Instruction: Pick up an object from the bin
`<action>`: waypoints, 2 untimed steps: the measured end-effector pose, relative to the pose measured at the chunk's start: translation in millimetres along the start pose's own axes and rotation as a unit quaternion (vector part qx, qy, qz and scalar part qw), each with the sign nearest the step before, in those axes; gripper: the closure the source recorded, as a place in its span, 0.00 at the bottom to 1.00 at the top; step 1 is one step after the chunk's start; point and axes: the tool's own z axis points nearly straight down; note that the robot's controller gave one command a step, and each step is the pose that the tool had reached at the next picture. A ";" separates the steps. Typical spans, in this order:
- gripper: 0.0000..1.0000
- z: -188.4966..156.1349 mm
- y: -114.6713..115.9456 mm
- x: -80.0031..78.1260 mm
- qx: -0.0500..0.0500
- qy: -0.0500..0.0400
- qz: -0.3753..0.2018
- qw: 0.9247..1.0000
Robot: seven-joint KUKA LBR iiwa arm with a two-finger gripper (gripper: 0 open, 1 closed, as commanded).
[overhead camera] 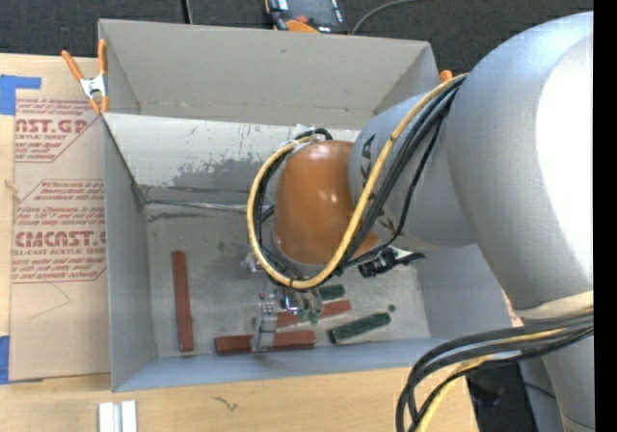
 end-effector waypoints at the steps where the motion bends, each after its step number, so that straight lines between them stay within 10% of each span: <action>1: 0.00 24.5 -74.3 -2.6 0.000 -0.005 -0.126 0.992; 2: 1.00 21.6 -72.0 -3.6 -0.001 -0.006 -0.127 0.992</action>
Offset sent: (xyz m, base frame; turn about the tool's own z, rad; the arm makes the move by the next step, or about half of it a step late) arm 0.0002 -0.0730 -0.0240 -0.2555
